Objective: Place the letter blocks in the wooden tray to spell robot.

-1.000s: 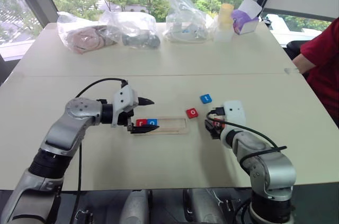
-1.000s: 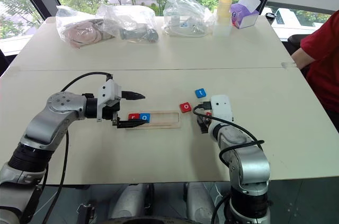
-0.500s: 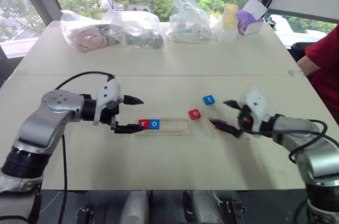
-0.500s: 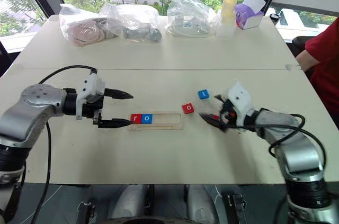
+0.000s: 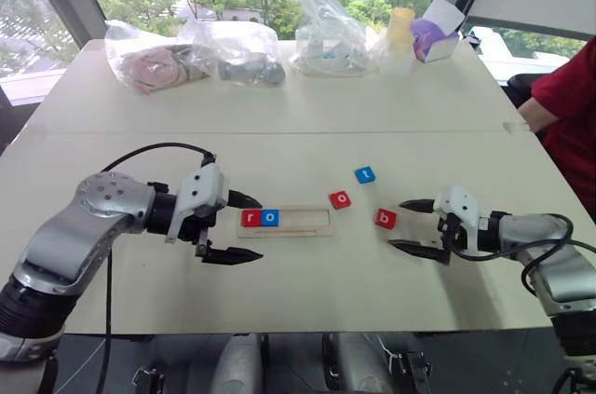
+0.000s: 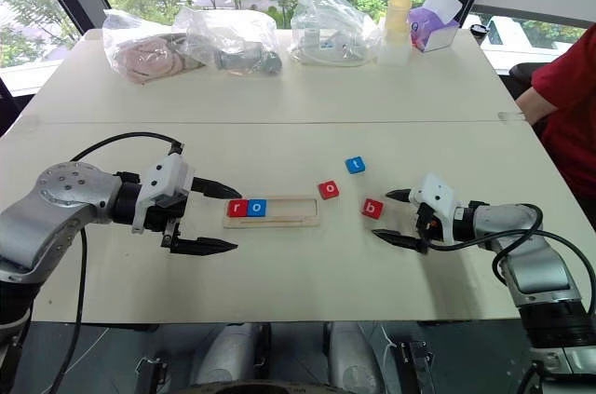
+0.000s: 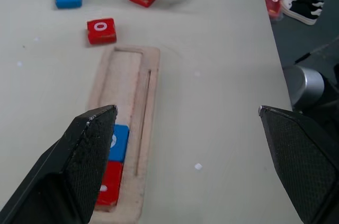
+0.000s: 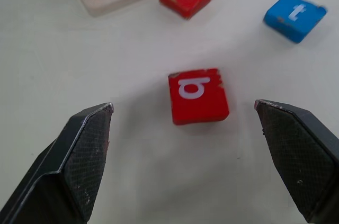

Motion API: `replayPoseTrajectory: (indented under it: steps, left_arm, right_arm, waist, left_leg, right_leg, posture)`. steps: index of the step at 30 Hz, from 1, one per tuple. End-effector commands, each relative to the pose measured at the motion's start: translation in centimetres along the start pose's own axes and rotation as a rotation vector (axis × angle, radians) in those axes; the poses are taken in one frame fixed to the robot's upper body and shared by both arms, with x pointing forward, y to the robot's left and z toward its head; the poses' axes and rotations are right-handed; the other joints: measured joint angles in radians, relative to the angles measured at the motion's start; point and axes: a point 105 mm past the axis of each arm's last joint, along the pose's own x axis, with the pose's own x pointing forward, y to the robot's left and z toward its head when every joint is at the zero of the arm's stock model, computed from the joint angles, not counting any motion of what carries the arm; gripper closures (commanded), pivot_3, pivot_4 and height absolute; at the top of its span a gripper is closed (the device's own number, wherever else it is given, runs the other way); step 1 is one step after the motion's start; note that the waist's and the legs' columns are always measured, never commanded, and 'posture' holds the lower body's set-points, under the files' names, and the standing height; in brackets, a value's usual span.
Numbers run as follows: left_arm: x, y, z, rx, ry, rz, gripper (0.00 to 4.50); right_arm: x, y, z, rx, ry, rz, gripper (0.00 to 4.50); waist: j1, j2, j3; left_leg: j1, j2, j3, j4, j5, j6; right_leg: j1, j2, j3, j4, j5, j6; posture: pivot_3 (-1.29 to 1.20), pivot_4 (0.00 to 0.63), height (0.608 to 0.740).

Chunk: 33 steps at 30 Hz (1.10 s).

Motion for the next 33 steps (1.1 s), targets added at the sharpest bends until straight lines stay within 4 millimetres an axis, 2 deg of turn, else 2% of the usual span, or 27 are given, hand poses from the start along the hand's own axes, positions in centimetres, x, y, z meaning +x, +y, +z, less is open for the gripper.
replayPoseTrajectory:
  steps: [1,6,7,9,13,14,17,20,23,26,29,33]
  left_arm:
    - [-0.7,0.5,0.7,0.039,-0.003,0.043,0.0]
    - [-0.8,0.6,-0.1,0.042,0.028,0.062,0.0]
    - [-0.9,0.5,-0.1,0.034,0.026,0.062,0.0]
    - [-1.1,0.4,-0.1,0.026,0.028,0.063,0.0]
    - [-1.6,0.7,-0.3,0.025,0.043,0.083,0.0]
    - [-1.8,0.8,-0.4,0.028,0.047,0.093,0.0]
    - [-2.4,1.2,-0.8,0.016,0.063,0.12,0.0]
    - [-3.8,1.9,-1.3,-0.008,0.078,0.173,0.0]
    - [-5.9,2.4,-2.2,-0.026,0.135,0.23,0.0]
    - [-7.3,2.7,-2.3,-0.047,0.143,0.265,0.0]
    - [-7.6,2.5,-2.4,-0.047,0.149,0.272,0.0]
    - [-7.4,1.9,-2.5,-0.052,0.147,0.276,0.0]
  right_arm:
    - [1.0,-0.2,0.5,-0.032,-0.031,0.001,0.06]
    - [2.0,-0.8,0.3,0.026,-0.061,-0.031,0.06]
    - [2.1,-0.8,0.0,0.032,-0.055,-0.028,0.29]
    - [2.1,-0.8,-0.6,0.038,-0.044,-0.031,0.9]
    - [2.1,-0.8,-1.0,0.029,-0.034,-0.027,3.06]
    - [2.2,-0.9,-0.8,0.023,-0.036,-0.029,3.36]
    - [2.7,-1.6,1.2,-0.018,-0.101,-0.054,3.35]
    - [3.4,-1.7,5.3,-0.035,-0.228,-0.042,3.35]
    - [5.6,-0.7,9.3,-0.099,-0.276,0.021,3.35]
    - [8.6,-1.2,12.1,-0.116,-0.271,-0.032,3.35]
    - [10.8,0.3,13.0,-0.148,-0.238,0.046,3.35]
    - [12.7,3.2,12.3,-0.244,-0.171,0.213,3.35]
  waist:
    - [0.0,0.0,0.0]
    - [-0.004,0.0,0.0]
    - [-0.004,0.0,0.0]
    - [-0.003,0.0,0.0]
    - [-0.001,0.0,0.0]
    - [-0.001,0.0,0.0]
    - [-0.004,0.0,0.0]
    - [-0.011,0.001,0.0]
    - [-0.019,0.002,0.001]
    - [-0.028,0.001,0.001]
    - [-0.021,0.001,0.001]
    - [-0.003,0.001,0.001]
  left_leg:
    - [0.0,0.0,0.0,0.0,0.0,0.0]
    - [0.001,0.0,0.0,0.0,0.0,0.0]
    - [0.001,0.0,-0.001,0.0,0.0,0.0]
    - [0.001,0.0,0.0,0.0,0.0,0.0]
    - [0.001,0.0,0.0,0.0,0.0,0.0]
    - [0.001,0.0,0.0,0.0,0.0,0.0]
    - [0.001,0.0,0.0,0.001,0.0,0.0]
    - [0.002,0.001,0.0,0.0,0.0,0.0]
    - [0.002,0.001,-0.001,0.0,0.0,0.0]
    - [0.002,0.001,-0.002,0.0,0.0,0.0]
    - [0.001,0.001,-0.003,-0.001,0.0,0.0]
    - [-0.002,0.0,-0.002,-0.001,0.0,0.0]
  right_leg:
    - [0.0,0.0,0.0,0.0,0.0,0.0]
    - [0.0,0.0,0.0,0.0,0.0,0.0]
    - [0.0,0.0,0.0,0.0,0.0,0.0]
    - [0.001,0.0,0.0,0.0,0.0,0.0]
    - [0.001,0.0,0.0,0.0,0.0,0.0]
    - [0.001,0.0,0.0,0.0,0.0,0.0]
    - [0.001,0.0,0.0,0.0,0.0,0.0]
    - [0.001,0.001,0.0,0.001,0.0,-0.001]
    - [-0.001,0.001,0.001,0.003,0.0,0.0]
    - [-0.002,0.001,0.001,0.004,0.0,-0.001]
    - [-0.002,0.0,0.0,0.004,0.0,-0.001]
    - [-0.004,-0.003,0.0,0.002,0.0,0.0]
  posture:
    - [0.0,0.15,0.74]
    - [0.0,0.15,0.74]
    - [0.0,0.15,0.74]
    - [0.0,0.15,0.74]
    - [0.0,0.15,0.74]
    - [0.0,0.15,0.74]
    - [0.0,0.15,0.74]
    - [0.0,0.15,0.74]
    - [0.0,0.15,0.74]
    - [0.0,0.15,0.74]
    - [0.0,0.15,0.74]
    - [0.0,0.15,0.74]
